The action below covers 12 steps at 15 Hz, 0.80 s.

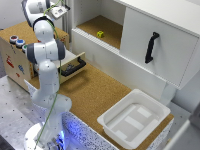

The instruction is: Switch off the green light

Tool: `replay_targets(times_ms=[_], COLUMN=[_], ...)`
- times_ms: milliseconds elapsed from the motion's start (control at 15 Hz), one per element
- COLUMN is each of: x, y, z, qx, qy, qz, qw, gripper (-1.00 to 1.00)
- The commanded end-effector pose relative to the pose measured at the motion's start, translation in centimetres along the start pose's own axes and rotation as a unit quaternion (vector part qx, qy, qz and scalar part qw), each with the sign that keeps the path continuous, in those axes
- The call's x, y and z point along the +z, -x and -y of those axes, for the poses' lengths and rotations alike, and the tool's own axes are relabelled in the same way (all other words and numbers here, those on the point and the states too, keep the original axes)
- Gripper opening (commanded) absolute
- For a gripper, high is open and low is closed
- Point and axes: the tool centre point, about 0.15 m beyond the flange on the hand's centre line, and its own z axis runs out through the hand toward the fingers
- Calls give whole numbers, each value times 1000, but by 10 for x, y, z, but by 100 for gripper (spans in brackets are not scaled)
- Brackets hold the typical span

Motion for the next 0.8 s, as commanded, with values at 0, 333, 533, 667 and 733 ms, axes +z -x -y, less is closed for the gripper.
replay_targets(times_ms=[0,333,533,667,733], x=[-2,7,16,15,14], y=[29,54,52,49,44], z=[41,70,95,116,128], qx=[16,-23,-47,-42,-30], qy=[15,16,5,1,-4], qz=[-24,-50,-48,-52,-47], qw=[999,998,998,998,998], gripper=[100,100,100,100,100])
